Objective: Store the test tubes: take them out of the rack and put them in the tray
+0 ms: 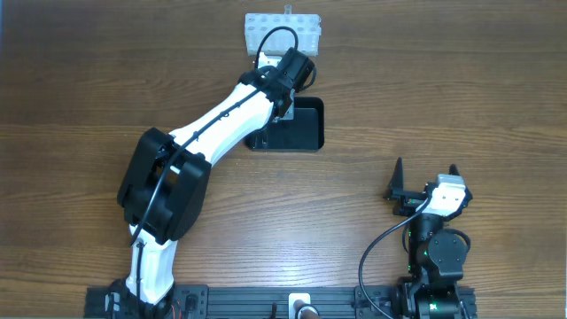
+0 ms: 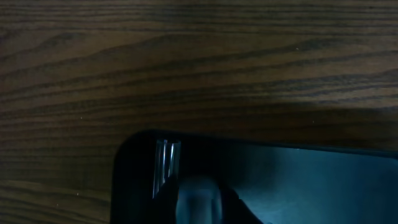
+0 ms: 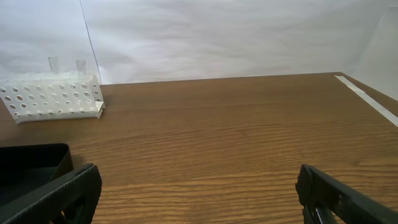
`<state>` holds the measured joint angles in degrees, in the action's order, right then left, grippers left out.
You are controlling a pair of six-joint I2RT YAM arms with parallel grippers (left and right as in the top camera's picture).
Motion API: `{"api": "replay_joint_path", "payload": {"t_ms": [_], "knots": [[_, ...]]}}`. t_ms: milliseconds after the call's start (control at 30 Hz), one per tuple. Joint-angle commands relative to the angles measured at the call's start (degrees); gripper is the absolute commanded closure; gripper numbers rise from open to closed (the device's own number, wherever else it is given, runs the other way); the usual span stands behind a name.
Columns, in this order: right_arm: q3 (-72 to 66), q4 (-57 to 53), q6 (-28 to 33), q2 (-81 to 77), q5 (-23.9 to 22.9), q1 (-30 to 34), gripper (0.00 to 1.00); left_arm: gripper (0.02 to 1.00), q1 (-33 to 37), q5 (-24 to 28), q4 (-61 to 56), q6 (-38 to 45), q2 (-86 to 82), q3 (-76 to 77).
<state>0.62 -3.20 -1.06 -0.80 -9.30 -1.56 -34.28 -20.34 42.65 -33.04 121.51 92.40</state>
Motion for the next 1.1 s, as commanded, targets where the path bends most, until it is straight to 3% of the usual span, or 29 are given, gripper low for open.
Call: {"api": "replay_joint_path", "payload": {"t_ms": [33,333,433,667,900,1100], "knots": [[-0.33,-0.22,0.28,0.48,0.26,0.42,0.009,0.728,0.87,-0.02,-0.17,-0.39,1.29,-0.31],[-0.33,-0.22,0.28,0.48,0.26,0.42,0.007,0.551,0.85,-0.59,-0.22,-0.22,-3.98,-0.31],[-0.33,-0.22,0.28,0.48,0.26,0.42,0.009,0.351,0.85,-2.32,-1.66,2.14,-10.93,-0.61],[-0.33,-0.22,0.28,0.48,0.26,0.42,0.007,0.084,3.85,-2.71,-17.7,14.43,-30.53,-11.37],[-0.33,-0.22,0.28,0.48,0.26,0.42,0.009,0.025,16.76,9.07,-35.65,19.82,-53.2,-36.57],[-0.33,-0.22,0.28,0.48,0.26,0.42,0.009,0.023,22.58,10.93,-39.65,26.21,-72.76,-52.98]]}}
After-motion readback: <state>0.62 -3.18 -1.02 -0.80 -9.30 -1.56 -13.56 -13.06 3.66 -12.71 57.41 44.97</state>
